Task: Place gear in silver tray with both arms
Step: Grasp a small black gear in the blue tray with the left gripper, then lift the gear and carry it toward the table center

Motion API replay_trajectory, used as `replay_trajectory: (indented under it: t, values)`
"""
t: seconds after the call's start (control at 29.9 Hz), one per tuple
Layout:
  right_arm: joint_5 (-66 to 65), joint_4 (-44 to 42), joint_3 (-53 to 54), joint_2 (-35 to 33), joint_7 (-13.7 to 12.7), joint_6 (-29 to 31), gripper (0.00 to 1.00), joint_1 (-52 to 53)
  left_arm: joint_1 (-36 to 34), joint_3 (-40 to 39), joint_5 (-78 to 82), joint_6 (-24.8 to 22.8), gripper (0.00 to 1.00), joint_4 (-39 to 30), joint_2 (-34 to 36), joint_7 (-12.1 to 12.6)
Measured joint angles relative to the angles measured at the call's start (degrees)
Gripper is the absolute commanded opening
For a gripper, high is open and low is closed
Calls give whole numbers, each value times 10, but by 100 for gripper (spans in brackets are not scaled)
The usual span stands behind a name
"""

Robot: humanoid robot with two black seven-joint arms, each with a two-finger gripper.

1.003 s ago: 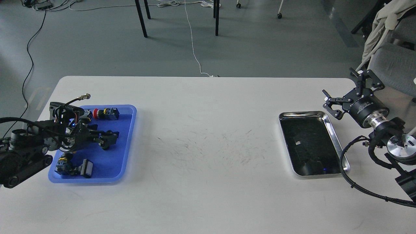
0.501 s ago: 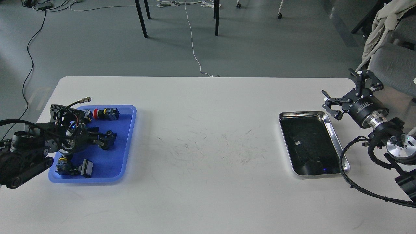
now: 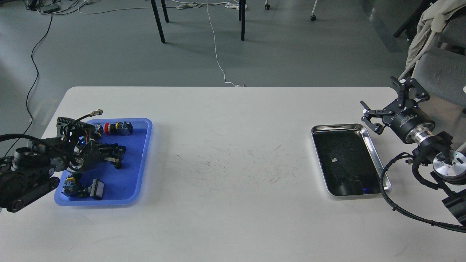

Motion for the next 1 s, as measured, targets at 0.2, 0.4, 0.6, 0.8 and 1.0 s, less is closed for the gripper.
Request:
replay_trajectory:
  t: [0.2,0.4,0.6,0.8,1.0]
  values:
    - [0,0,0,0,0,0,99,0,-6,1,-1,-1,10,-8,3,0]
    - [0,2,0,0,0,0,99,0,-59,-5,-5,-16,10,-106,62,5]
    - [0,1,0,-2,0,0,99,5,-146,-16,-13,-47,10,-303,114,47]
    - [0,-1,1,-9,0,-5,99,8,-176,-33,-40,-52,10,-376,-14,111]
    - [-1,-3,0,-10,-1,-6,99,9,-159,-35,-37,-36,10,-301,-226,145]
